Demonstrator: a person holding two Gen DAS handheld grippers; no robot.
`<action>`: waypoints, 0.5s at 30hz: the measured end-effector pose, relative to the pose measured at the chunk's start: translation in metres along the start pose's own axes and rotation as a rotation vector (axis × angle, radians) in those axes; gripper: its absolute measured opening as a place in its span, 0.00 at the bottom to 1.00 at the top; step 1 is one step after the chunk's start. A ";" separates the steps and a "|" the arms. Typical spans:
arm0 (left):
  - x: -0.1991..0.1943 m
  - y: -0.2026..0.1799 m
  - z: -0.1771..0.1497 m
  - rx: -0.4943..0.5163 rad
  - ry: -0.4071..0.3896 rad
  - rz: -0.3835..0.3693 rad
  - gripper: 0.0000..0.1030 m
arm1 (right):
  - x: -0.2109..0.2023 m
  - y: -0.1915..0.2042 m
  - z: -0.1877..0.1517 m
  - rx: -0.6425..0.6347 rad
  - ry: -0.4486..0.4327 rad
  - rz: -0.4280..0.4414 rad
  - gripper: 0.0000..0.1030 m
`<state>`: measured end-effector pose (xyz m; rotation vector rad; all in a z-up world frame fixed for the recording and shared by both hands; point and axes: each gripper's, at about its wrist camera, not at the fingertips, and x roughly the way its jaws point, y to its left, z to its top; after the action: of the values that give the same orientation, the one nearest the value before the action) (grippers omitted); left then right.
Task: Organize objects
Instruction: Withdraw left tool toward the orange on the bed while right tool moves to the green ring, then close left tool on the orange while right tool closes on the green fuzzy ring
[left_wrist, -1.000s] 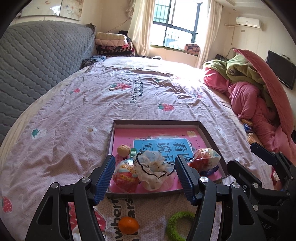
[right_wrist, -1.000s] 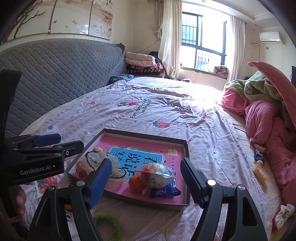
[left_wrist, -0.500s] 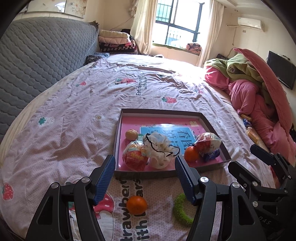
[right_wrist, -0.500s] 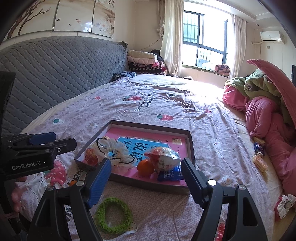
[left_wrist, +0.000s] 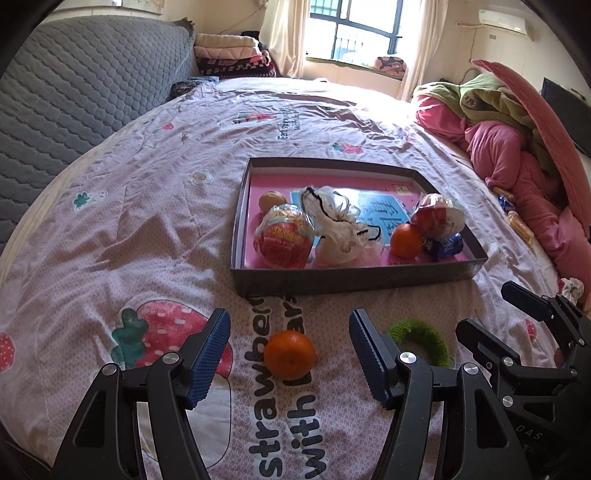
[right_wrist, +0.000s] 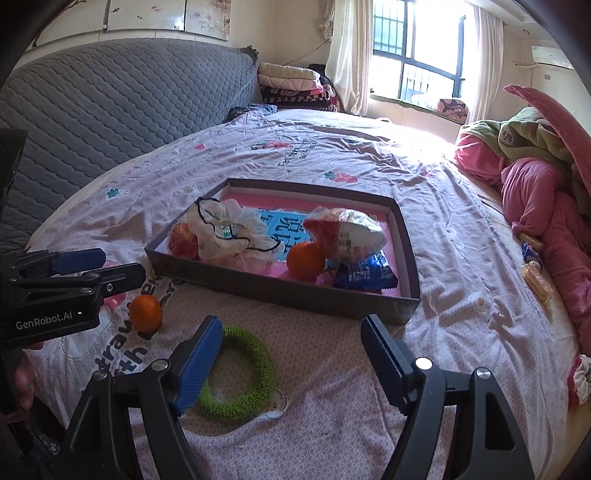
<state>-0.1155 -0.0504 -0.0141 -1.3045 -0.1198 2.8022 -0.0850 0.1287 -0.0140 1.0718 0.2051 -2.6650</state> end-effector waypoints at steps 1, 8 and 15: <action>0.003 0.001 -0.003 0.001 0.010 0.001 0.66 | 0.002 0.001 -0.002 0.000 0.008 -0.002 0.75; 0.021 0.008 -0.017 -0.011 0.056 0.014 0.66 | 0.017 0.003 -0.016 0.007 0.059 -0.004 0.75; 0.029 0.007 -0.023 0.001 0.066 -0.001 0.66 | 0.029 0.007 -0.022 0.008 0.089 -0.002 0.75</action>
<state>-0.1169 -0.0538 -0.0517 -1.3946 -0.1163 2.7541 -0.0884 0.1214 -0.0507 1.1945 0.2126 -2.6242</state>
